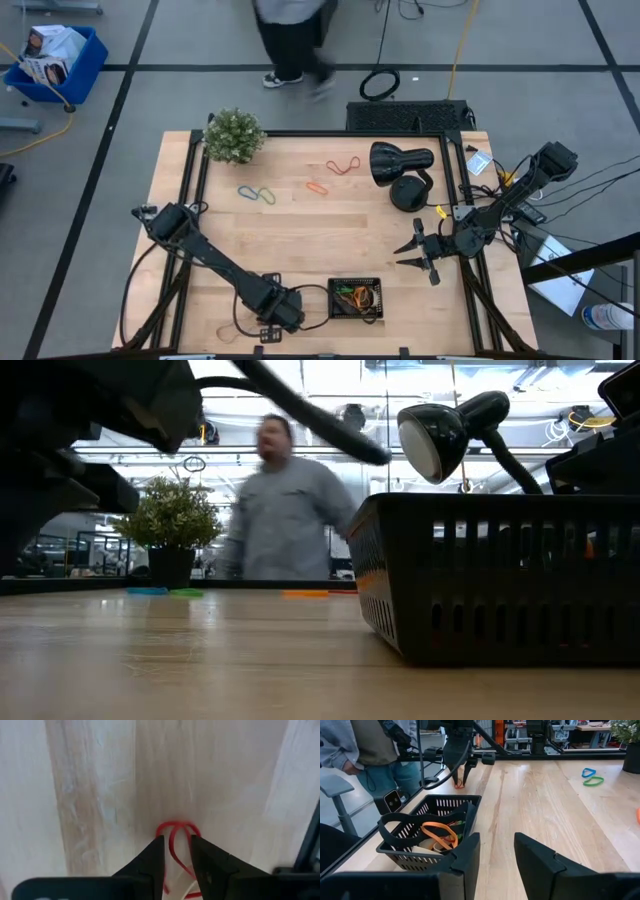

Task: Pick and place rubber bands into bin
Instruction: Put the bottom red rubber band into the black bin

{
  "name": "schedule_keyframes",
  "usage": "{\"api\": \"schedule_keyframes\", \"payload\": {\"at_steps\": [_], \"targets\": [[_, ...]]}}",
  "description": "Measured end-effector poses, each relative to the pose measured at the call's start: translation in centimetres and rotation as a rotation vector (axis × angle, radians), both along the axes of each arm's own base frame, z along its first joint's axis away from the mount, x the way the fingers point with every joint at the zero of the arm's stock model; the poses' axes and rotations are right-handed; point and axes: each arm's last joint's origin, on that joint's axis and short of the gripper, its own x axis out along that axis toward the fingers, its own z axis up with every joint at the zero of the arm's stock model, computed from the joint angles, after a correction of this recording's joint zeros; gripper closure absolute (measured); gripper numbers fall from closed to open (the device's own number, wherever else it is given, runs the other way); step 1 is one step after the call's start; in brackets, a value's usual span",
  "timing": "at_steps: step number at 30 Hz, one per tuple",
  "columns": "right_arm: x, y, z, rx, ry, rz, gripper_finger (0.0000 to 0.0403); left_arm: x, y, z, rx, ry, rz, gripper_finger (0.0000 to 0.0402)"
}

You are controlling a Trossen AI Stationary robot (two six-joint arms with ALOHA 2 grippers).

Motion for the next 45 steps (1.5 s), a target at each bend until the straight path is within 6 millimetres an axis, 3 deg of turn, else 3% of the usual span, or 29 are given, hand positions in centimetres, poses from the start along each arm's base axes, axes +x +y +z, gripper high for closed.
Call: {"api": "schedule_keyframes", "payload": {"at_steps": [9,15,24,30,39,45], "targets": [[0.0,0.0,-0.1,-0.007,0.008,0.0,0.0286,0.0,0.0,0.0,-0.001,-0.003,-0.03,0.031],[0.0,0.0,-0.1,-0.006,0.007,0.0,0.0286,0.1,0.1,0.0,-0.021,-0.002,-0.098,0.039],[0.0,0.0,-0.1,-0.006,0.007,0.0,0.0286,0.1,0.8,0.8,-0.059,0.035,-0.06,0.0396],[0.0,0.0,-0.1,-0.005,0.006,0.0,0.0286,-0.6,1.7,3.9,-0.056,-0.018,-0.029,0.0398],[0.0,0.0,-0.1,-0.006,0.006,0.0,0.0286,-2.5,3.5,11.1,-0.029,-0.284,0.052,0.0399],[0.0,0.0,-0.1,-0.006,0.007,0.0,0.0286,-3.9,4.7,14.5,-0.022,-0.422,0.068,0.04]]}}
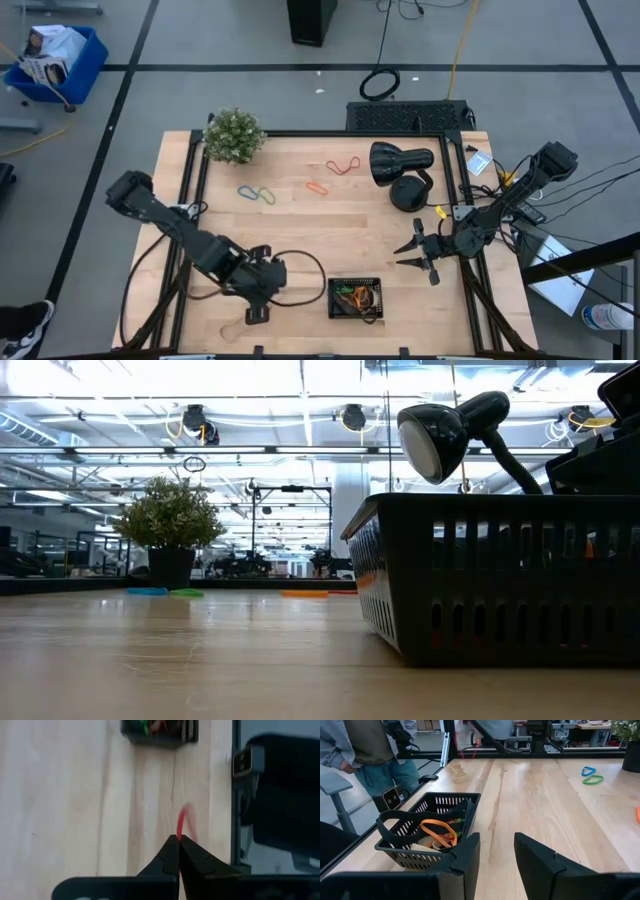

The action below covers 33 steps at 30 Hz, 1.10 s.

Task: Pick and place rubber bands into bin
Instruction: Put the bottom red rubber band into the black bin

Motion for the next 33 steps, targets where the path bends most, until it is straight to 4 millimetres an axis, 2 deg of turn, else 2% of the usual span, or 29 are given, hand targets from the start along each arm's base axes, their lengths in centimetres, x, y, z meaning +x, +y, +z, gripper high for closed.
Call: {"api": "schedule_keyframes", "payload": {"at_steps": [7,19,24,33], "targets": [[0.0,0.0,0.0,0.0,0.0,0.0,0.0287,-0.4,1.0,2.4,0.043,-0.168,-0.019,0.04],[0.0,0.0,0.0,-0.002,-0.003,-0.003,0.0286,4.0,2.2,4.3,0.067,-0.559,-0.176,0.04],[0.0,0.0,0.0,-0.002,-0.003,-0.003,0.0286,6.1,2.4,3.7,0.101,-0.649,-0.23,0.0399],[0.0,0.0,0.0,-0.002,-0.003,-0.003,0.0287,9.9,2.2,0.6,0.098,-0.728,-0.351,0.0399]]}}
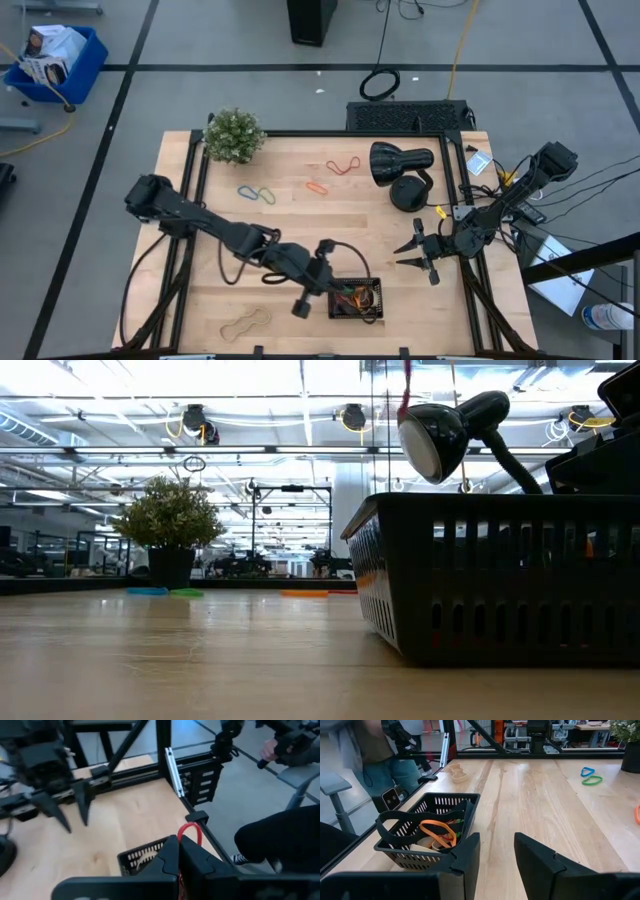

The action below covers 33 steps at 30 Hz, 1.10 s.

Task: Pick and place rubber bands into bin
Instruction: Put the bottom red rubber band into the black bin

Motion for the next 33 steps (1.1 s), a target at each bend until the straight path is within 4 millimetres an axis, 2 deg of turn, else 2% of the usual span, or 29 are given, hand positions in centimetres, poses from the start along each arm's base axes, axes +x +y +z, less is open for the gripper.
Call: {"api": "schedule_keyframes", "payload": {"at_steps": [7,15,19,25,33], "targets": [[0.0,0.0,0.0,0.002,0.001,0.0,0.0286,2.4,-0.1,-3.4,0.026,0.003,-0.031,0.0398],[0.0,0.0,0.0,0.003,0.001,0.003,0.0287,4.5,0.6,-8.1,0.044,0.102,-0.002,0.0398],[0.0,0.0,0.0,0.003,0.001,0.003,0.0287,5.1,1.1,-10.1,0.048,0.16,0.02,0.0378],[0.0,0.0,0.0,0.003,0.002,0.003,0.0287,5.5,1.2,-11.6,0.06,0.2,0.026,0.0348],[0.0,0.0,0.0,0.003,0.002,0.003,0.0286,5.1,0.8,-11.8,0.036,0.24,-0.039,0.0355]]}}
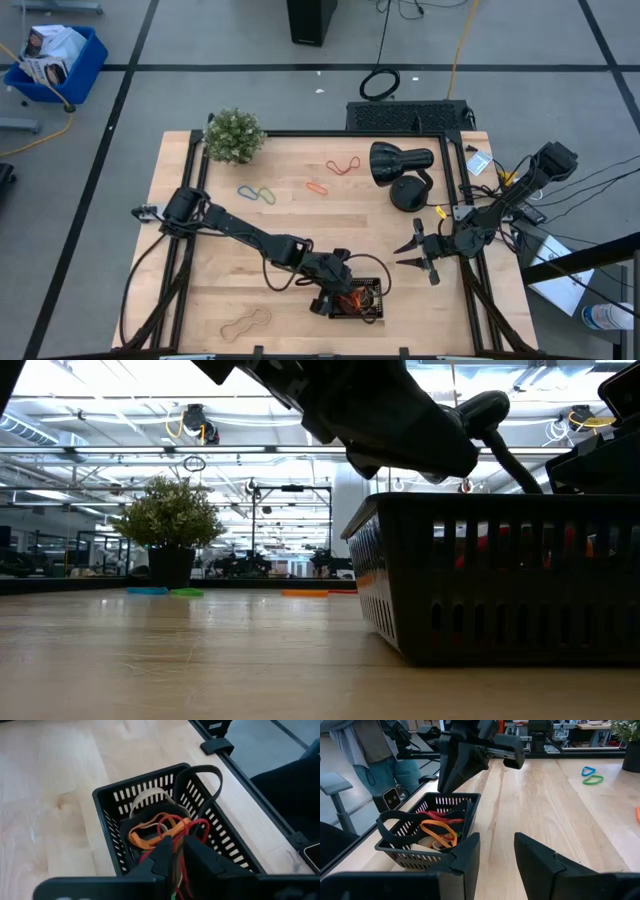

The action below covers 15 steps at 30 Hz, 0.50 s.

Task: Pick and place rubber bands into bin
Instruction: Put the bottom red rubber band into the black bin, then put the brown rubber band into the black bin

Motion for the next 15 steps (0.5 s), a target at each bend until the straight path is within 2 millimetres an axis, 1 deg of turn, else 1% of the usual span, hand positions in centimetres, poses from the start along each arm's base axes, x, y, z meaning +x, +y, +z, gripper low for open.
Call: {"api": "schedule_keyframes", "payload": {"at_steps": [7,10,15], "targets": [[0.0,0.0,0.0,0.0,0.0,0.0,0.0287,-0.12,-0.33,-0.03,0.014,0.0,0.038,0.0371],[0.0,0.0,0.0,0.0,0.0,0.0,0.0286,-0.26,-0.24,-0.23,-0.001,0.038,0.063,0.0369],[0.0,0.0,0.0,0.0,0.0,0.0,0.0286,-0.89,-0.03,-0.93,0.031,0.134,0.065,0.0358]]}}
